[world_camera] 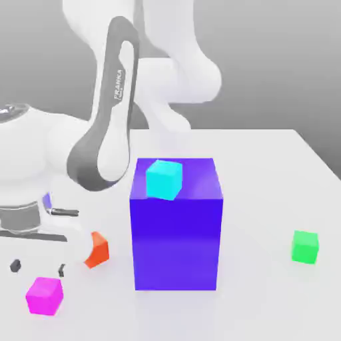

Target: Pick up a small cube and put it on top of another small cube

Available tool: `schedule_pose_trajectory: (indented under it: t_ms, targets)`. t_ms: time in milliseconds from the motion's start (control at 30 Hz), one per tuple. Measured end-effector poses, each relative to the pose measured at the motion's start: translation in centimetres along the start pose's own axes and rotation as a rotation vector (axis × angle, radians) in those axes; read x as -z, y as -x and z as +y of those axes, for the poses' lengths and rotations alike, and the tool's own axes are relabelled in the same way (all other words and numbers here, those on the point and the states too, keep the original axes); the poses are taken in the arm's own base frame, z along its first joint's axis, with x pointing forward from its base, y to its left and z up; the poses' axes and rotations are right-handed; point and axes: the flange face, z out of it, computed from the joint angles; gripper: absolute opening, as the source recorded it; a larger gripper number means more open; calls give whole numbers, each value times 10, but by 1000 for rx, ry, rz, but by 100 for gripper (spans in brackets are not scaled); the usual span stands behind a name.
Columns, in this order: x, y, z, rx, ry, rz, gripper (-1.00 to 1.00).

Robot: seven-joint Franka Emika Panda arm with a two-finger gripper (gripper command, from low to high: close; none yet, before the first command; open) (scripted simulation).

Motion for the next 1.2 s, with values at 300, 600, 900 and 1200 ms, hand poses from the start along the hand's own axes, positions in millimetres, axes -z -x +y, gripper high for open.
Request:
schedule_pose_trajectory:
  t_ms: [300,600,900,1200]
  targets:
    - [-29,1,2,-2,1,-4,-100]
    - [30,14,-82,222,11,25,-100]
    - [48,182,-234,787,-23,15,-100]
    - [80,478,-250,1554,-23,2,-100]
